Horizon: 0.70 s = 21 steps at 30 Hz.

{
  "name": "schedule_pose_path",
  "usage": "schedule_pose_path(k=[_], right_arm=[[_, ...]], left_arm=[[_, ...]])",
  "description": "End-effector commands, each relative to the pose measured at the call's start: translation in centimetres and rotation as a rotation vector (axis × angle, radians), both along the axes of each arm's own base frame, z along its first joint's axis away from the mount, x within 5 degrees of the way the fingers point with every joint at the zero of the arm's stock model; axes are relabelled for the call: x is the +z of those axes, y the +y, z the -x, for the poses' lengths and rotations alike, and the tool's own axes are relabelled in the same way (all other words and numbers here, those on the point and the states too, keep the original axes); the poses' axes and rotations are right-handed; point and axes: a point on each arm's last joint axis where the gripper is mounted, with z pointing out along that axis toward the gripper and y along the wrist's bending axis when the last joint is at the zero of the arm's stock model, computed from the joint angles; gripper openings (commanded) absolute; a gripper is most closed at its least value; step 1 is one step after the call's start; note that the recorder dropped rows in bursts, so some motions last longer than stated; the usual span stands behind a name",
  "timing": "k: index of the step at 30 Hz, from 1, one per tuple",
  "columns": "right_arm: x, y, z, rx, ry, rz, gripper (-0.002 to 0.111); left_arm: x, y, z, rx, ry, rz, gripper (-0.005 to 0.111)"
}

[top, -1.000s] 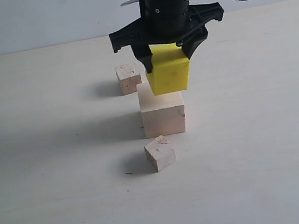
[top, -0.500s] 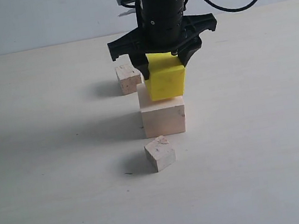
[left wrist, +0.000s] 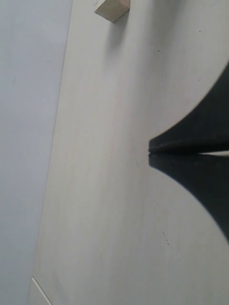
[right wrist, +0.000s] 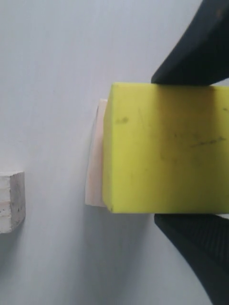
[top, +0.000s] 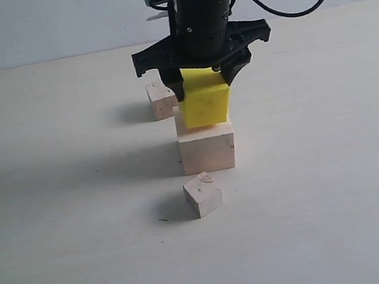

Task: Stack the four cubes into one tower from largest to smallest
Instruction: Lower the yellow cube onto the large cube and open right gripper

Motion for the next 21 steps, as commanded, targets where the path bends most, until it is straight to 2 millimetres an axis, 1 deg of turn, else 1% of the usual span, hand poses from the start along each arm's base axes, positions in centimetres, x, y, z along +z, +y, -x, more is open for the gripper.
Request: schedule_pose_path(k=[1, 4, 6, 13, 21], right_arm=[[0.28, 0.63, 0.02, 0.001, -0.026, -0.022, 0.000], [0.33, -0.11, -0.21, -0.034, -0.052, 0.052, 0.000], [0.32, -0.23, -0.17, -0.039, -0.047, 0.065, 0.000], [0.19, 0.07, 0.10, -0.054, -0.013, 0.029, 0.000], [0.02, 0.60, 0.44, -0.036, -0.014, 0.037, 0.000]], left_arm=[[-0.03, -0.03, 0.00, -0.007, -0.008, -0.003, 0.000], [-0.03, -0.03, 0.00, -0.007, -0.008, -0.003, 0.000], [-0.03, -0.03, 0.00, -0.007, -0.008, -0.003, 0.000], [-0.03, -0.03, 0.00, -0.007, -0.008, -0.003, 0.000], [-0.03, -0.03, 0.00, -0.007, -0.008, -0.003, 0.000]])
